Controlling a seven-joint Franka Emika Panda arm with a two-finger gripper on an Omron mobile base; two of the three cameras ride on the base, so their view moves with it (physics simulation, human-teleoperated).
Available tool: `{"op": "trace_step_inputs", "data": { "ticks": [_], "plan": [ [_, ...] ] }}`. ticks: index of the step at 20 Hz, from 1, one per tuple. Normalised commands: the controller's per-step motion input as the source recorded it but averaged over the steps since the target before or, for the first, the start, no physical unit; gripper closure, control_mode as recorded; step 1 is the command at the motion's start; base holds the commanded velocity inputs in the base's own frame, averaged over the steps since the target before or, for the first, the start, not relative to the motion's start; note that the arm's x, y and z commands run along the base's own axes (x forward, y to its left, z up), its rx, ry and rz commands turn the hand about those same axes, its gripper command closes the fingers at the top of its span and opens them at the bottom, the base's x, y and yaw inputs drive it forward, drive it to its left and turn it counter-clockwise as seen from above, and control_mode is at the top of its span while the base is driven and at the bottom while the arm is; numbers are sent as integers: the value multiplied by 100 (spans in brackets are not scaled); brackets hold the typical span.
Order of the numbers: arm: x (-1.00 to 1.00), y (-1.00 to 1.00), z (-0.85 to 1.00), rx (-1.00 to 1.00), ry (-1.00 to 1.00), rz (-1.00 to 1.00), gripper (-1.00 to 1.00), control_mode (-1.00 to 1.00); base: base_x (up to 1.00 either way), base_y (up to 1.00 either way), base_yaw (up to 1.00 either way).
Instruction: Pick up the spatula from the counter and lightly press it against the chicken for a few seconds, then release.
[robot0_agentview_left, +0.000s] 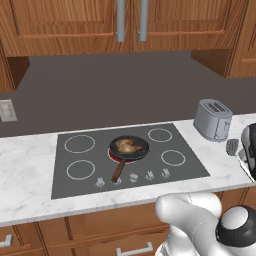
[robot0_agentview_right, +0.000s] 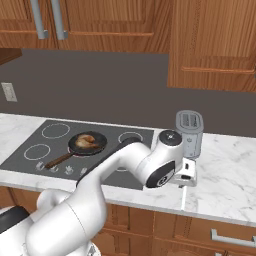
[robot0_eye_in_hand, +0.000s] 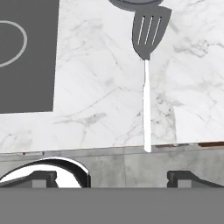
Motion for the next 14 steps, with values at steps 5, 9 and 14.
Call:
{"op": "trace_step_inputs", "data": {
  "ticks": [5, 9, 14],
  "plan": [
    [12, -7, -17, 0, 5, 0, -100, -100, 0, 0, 0],
    [7, -8, -20, 2, 0, 0, -100, -100, 0, 0, 0],
    [2, -5, -20, 3, 0, 1, -100, -100, 0, 0, 0]
  ]
}}
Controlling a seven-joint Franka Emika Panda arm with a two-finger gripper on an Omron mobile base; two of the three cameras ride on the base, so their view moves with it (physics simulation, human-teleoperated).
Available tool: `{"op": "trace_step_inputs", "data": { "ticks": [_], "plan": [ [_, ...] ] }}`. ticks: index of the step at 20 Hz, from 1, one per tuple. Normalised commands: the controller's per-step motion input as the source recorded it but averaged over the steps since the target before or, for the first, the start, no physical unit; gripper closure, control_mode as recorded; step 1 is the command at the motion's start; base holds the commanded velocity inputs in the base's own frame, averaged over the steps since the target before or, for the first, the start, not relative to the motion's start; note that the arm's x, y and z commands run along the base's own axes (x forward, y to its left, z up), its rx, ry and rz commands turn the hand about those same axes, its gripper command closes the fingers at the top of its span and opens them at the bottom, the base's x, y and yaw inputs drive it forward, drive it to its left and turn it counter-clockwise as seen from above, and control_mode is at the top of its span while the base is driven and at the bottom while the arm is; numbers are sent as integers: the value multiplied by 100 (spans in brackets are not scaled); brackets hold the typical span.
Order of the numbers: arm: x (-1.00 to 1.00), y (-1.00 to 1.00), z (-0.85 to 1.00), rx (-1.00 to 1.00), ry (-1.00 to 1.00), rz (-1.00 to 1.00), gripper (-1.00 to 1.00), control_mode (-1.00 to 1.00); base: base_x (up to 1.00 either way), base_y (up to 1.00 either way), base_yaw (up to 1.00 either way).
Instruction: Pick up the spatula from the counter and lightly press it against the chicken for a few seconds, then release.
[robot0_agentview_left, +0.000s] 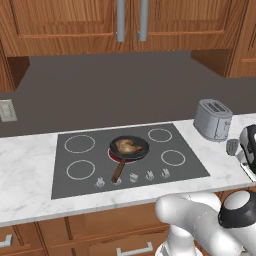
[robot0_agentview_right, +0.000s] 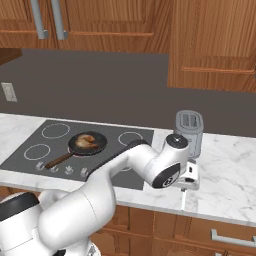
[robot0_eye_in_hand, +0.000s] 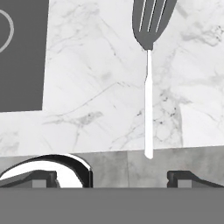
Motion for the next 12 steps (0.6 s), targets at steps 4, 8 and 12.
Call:
{"op": "trace_step_inputs", "data": {
  "ticks": [4, 8, 12],
  "plan": [
    [4, -5, -15, 2, 0, 1, -100, -100, 0, 0, 0],
    [6, -9, -11, 1, 0, 0, -100, -100, 0, 0, 0],
    [7, -10, -9, 0, 0, 1, -100, -100, 0, 0, 0]
  ]
}}
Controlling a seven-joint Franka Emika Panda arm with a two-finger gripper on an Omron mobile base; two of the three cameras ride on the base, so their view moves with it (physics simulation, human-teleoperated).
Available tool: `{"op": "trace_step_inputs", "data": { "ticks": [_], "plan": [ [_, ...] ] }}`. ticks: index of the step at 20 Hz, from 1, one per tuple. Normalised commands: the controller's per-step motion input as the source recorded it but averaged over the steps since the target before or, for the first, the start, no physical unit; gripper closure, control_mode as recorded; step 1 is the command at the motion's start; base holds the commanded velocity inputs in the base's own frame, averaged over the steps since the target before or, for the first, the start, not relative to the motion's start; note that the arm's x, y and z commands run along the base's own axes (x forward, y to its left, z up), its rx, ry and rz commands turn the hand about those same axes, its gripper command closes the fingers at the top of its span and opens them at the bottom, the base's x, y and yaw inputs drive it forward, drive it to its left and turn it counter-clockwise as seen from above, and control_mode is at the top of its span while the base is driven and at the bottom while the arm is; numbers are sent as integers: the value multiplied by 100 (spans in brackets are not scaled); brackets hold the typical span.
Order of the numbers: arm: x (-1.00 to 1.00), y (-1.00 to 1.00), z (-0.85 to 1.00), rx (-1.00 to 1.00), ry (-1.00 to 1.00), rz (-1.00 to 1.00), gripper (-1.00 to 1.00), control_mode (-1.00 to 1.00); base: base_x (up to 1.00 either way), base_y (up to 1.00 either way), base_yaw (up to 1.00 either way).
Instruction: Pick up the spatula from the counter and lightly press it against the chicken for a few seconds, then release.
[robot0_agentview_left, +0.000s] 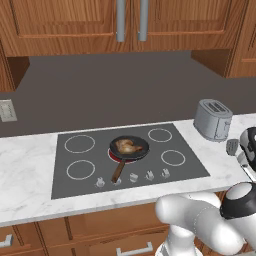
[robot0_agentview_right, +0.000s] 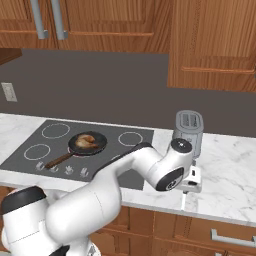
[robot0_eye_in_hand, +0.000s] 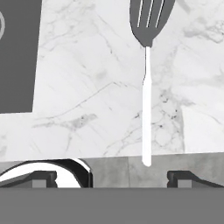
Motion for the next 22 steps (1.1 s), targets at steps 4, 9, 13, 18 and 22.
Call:
{"op": "trace_step_inputs", "data": {
  "ticks": [4, 9, 13, 18, 22],
  "plan": [
    [7, -7, -10, 0, 0, 1, -100, -100, 0, 0, 0],
    [6, -2, -11, 0, 0, 1, -100, -100, 0, 0, 0],
    [6, 0, -14, 0, 0, 1, -100, -100, 0, 0, 0],
    [5, -1, -12, 0, 0, 1, -100, -100, 0, 0, 0],
    [9, -3, -14, 1, 0, 1, -100, -100, 0, 0, 0]
  ]
}}
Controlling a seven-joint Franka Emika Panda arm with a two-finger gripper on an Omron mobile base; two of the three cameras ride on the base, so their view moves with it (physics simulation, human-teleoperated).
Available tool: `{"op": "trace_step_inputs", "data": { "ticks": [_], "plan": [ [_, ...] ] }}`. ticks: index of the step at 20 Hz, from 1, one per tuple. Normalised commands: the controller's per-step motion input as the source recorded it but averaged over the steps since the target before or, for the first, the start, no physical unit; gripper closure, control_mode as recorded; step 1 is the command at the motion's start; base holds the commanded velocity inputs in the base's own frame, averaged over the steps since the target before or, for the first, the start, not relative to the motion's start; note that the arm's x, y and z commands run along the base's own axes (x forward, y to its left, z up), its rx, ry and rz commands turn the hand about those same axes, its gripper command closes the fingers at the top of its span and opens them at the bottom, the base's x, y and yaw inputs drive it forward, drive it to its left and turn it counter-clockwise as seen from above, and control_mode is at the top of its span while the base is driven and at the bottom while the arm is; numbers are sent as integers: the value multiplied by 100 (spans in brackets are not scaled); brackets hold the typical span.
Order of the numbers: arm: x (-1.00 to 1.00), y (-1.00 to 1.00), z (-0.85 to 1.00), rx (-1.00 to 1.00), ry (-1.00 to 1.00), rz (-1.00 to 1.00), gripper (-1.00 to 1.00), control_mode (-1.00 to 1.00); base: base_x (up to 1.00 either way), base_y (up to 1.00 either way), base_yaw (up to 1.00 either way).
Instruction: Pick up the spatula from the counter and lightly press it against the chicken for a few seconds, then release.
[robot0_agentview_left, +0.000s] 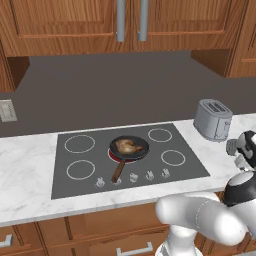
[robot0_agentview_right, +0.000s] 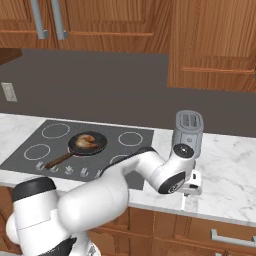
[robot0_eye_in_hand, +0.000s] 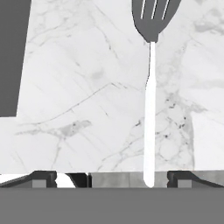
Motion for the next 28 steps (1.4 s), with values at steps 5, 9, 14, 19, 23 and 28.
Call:
{"op": "trace_step_inputs", "data": {
  "ticks": [5, 9, 14, 19, 23, 28],
  "plan": [
    [14, -3, -14, 1, 0, 1, -100, -100, 0, 0, 0],
    [14, -10, -10, 2, 0, 1, -100, -100, 0, 0, 0],
    [13, -13, -8, 2, 0, 2, -100, -100, 0, 0, 0],
    [11, -13, -7, 2, 0, 2, -100, -100, 0, 0, 0],
    [14, -9, -8, 1, 0, 2, -100, -100, 0, 0, 0],
    [14, -9, -10, 1, 0, 1, -100, -100, 0, 0, 0]
  ]
}}
